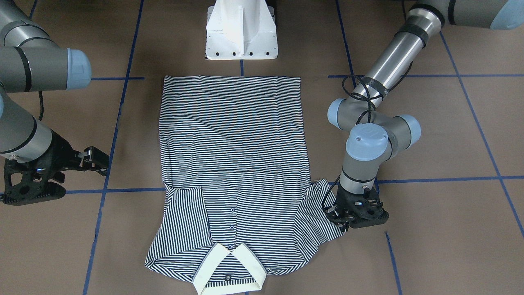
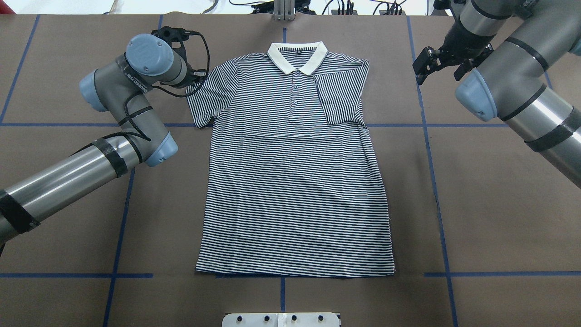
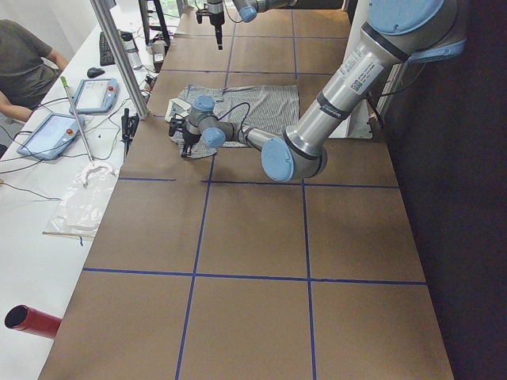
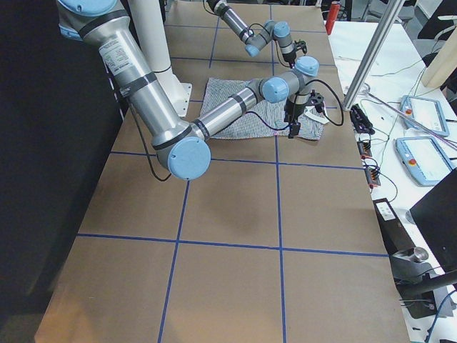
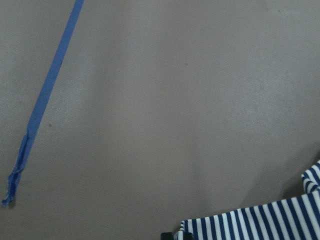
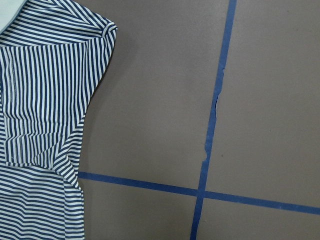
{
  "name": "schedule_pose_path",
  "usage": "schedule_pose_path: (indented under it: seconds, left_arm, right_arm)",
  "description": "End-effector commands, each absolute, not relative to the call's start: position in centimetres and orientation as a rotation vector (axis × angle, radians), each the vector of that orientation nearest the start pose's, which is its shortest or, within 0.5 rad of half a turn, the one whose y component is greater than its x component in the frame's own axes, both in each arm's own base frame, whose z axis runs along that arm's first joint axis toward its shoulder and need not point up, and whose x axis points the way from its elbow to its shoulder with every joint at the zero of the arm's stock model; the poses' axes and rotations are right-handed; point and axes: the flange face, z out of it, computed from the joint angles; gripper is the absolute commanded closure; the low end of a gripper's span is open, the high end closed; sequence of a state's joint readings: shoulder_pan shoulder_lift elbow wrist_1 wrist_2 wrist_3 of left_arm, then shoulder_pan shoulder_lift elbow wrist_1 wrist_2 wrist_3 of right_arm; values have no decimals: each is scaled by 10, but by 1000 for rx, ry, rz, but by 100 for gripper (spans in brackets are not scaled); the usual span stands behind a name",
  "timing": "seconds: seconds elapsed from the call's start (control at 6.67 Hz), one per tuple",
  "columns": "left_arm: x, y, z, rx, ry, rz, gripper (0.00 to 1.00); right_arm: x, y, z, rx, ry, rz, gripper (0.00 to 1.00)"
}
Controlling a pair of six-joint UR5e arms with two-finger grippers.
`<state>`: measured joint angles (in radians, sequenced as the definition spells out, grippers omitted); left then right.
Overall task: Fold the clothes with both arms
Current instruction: 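Grasp the sleeve with the left gripper and fold it inward over the shirt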
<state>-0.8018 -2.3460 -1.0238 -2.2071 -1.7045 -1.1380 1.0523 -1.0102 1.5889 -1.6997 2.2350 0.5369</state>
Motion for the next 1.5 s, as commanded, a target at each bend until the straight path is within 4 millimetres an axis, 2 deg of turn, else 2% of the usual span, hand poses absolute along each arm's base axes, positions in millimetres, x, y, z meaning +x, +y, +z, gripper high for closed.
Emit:
schedule_pose_path:
  seconds: [0.0,0.15,0.3,0.45,0.6,0.9,1.05,1.2,1.35]
  left_arm:
    - [475,-662,312,381,792,-277,100]
    - [464,-648,274,356,793,-276,100]
    - [461,-639,255,337,803,-312,100]
    - [488,-621,249,278,842,-393,100]
    - [507,-626,229,262,851,-414,100]
    - [564,-649,211,231,896,-479,100]
    - [570,-658,209,257,912,-498,100]
    - [572,-663,218,284,913,-508,100]
    - [571,-664,216,292,928,-507,65]
  right_arm:
    - [-274,-625,339,40,-779,-130,0]
    - [-274,-625,341,38,-777,-133,0]
    - [-274,-625,343,35,-776,-132,0]
    - [-273,-625,343,36,-775,-129,0]
    - [-273,-624,347,33,-771,-129,0]
    - [-274,-624,344,36,-774,-128,0]
    - [-274,-624,345,35,-773,-129,0]
    - [-275,-624,345,36,-771,-134,0]
    - [-276,-624,347,32,-768,-134,0]
